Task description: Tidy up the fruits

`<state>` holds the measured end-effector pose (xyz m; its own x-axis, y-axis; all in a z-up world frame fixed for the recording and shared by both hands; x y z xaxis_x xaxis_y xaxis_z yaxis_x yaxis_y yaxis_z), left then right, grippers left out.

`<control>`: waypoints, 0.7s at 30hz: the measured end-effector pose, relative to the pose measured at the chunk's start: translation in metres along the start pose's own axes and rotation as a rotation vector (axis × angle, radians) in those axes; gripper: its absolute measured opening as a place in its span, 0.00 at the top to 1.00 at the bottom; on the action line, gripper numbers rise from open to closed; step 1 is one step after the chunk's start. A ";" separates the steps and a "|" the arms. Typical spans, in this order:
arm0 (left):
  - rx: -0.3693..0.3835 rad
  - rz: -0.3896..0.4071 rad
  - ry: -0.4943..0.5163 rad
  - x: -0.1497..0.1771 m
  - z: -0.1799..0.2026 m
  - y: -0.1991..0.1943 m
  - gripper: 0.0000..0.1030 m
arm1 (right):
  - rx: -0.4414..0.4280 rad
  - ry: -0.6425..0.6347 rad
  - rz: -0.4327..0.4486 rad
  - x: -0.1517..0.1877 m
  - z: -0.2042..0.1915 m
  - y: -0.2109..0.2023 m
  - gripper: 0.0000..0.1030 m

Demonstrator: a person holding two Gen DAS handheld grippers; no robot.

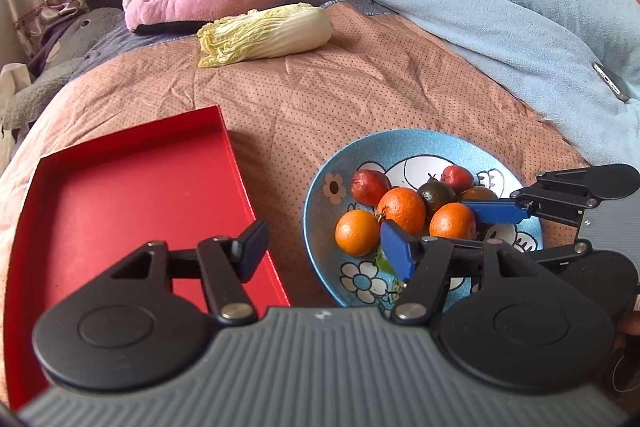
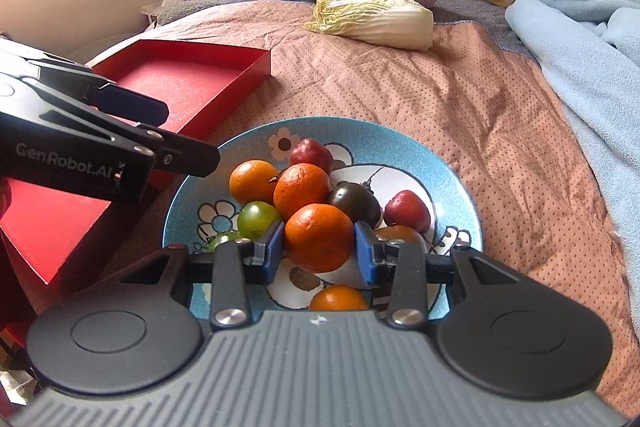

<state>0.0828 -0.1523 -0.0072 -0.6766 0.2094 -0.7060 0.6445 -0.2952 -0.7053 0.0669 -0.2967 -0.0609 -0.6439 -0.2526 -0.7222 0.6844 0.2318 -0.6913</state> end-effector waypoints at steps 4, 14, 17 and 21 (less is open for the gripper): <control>0.002 -0.003 0.006 0.002 0.000 0.000 0.37 | 0.023 -0.010 0.028 -0.005 -0.003 -0.001 0.25; 0.020 0.022 -0.010 0.006 0.000 -0.008 0.17 | 0.051 0.001 0.074 -0.010 0.000 -0.020 0.00; 0.035 0.046 0.001 0.005 0.002 -0.014 0.16 | 0.038 0.006 0.073 -0.007 -0.002 -0.027 0.00; 0.014 0.038 0.022 0.008 0.006 -0.017 0.17 | 0.051 0.023 0.080 -0.003 -0.001 -0.039 0.00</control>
<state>0.0640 -0.1506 -0.0007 -0.6433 0.2185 -0.7338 0.6646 -0.3164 -0.6769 0.0417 -0.3043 -0.0315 -0.5936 -0.2139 -0.7758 0.7501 0.2020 -0.6297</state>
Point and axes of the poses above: each gripper's, at about its wrist camera, not at the fingertips, and y roughly the way its jaws point, z to its right, x to its underside, the point moved 5 cm from there along y, roughly the way its jaws point, and after that the axes turned 3 degrees about x, right-handed, at the moved point
